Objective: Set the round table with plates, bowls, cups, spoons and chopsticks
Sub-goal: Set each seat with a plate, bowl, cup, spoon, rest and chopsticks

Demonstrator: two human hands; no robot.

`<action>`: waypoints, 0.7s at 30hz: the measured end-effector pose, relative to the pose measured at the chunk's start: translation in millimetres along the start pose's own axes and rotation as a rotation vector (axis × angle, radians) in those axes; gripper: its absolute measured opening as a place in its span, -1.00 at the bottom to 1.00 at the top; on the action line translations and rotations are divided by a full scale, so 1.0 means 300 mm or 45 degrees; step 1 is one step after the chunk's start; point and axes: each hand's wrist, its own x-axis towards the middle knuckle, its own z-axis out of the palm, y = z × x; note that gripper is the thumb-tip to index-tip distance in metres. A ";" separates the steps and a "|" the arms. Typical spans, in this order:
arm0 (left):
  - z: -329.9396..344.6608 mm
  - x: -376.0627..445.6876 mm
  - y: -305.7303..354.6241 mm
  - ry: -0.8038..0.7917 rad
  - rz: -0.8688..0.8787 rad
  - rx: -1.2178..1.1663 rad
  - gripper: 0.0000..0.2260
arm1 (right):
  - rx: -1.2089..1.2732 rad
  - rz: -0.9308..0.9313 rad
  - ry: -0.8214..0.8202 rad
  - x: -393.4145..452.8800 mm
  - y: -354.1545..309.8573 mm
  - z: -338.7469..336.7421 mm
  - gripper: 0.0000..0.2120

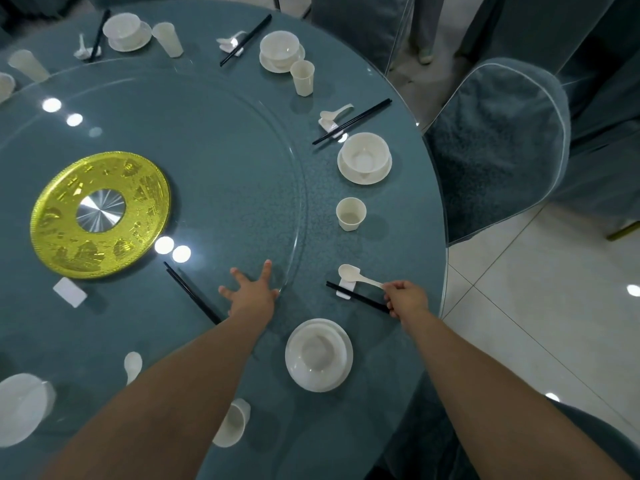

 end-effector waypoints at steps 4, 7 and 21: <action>0.006 0.009 -0.006 -0.012 0.012 0.018 -0.36 | 0.035 0.020 0.039 0.002 -0.005 -0.004 -0.88; 0.009 0.009 -0.016 -0.038 0.041 0.075 -0.31 | 0.077 0.008 0.093 -0.006 -0.005 -0.007 -0.85; -0.143 -0.169 -0.142 0.063 0.277 -0.037 -0.67 | -0.266 -0.332 0.068 -0.319 -0.025 0.088 -0.83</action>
